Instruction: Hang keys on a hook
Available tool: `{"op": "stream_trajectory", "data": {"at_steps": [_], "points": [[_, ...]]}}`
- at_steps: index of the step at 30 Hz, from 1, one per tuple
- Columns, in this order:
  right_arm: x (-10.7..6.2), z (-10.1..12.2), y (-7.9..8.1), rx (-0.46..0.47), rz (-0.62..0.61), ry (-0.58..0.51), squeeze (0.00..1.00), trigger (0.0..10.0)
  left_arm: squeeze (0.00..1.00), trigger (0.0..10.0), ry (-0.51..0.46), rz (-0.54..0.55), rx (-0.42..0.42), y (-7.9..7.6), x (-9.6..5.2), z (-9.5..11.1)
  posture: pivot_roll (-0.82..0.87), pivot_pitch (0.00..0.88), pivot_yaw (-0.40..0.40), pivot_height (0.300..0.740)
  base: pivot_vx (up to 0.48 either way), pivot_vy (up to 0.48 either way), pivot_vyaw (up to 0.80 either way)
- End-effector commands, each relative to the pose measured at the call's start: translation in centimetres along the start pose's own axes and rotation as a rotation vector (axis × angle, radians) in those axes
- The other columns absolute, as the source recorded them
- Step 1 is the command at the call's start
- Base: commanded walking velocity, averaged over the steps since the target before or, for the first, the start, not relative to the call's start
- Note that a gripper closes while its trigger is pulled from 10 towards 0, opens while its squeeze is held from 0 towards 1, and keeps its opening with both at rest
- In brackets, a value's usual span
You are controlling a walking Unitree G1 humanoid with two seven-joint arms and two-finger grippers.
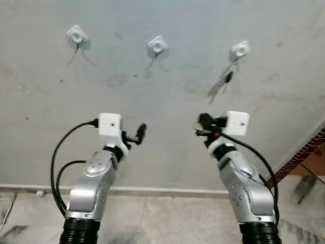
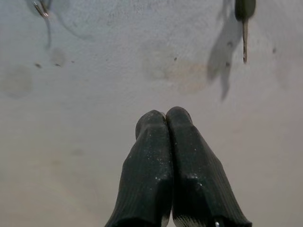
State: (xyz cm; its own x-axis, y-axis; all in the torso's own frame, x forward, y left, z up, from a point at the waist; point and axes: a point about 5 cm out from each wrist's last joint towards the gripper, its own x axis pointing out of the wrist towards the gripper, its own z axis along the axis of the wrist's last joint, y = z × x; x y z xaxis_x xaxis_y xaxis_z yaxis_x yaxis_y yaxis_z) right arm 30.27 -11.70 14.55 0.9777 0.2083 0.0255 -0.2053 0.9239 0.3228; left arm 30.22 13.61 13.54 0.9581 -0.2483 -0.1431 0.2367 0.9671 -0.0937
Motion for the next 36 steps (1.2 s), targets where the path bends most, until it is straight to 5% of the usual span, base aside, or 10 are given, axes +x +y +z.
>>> {"op": "stream_trajectory", "data": {"at_steps": [1, 12, 24, 36], "points": [[-0.2, 0.0, 0.4, 0.022, 0.011, -0.009, 0.00, 10.0, 0.00, 10.0, -0.001, -0.002, 0.021, 0.3, -0.2, 0.4, 0.24, 0.000, -0.014, 0.740, 0.000, 0.000, 0.00], [-0.6, -1.2, 1.2, 0.059, -0.017, -0.001, 0.00, 10.0, 0.00, 10.0, 0.023, -0.031, 0.042, 0.6, -0.1, 0.0, 0.23, 0.000, 0.014, 0.740, 0.000, 0.000, 0.00], [-0.4, -0.1, 1.4, -0.022, 0.030, -0.035, 0.00, 10.0, 0.00, 10.0, -0.010, -0.016, -0.004, -0.1, 0.3, -0.1, 0.20, 0.000, -0.040, 0.740, 0.000, 0.000, 0.00], [-0.3, 2.2, 4.9, -0.081, 0.232, -0.145, 0.00, 10.0, 0.00, 10.0, -0.130, 0.013, -0.045, -0.3, 0.6, 1.8, 0.19, 0.000, -0.083, 0.740, 0.000, 0.000, 0.00]]}}
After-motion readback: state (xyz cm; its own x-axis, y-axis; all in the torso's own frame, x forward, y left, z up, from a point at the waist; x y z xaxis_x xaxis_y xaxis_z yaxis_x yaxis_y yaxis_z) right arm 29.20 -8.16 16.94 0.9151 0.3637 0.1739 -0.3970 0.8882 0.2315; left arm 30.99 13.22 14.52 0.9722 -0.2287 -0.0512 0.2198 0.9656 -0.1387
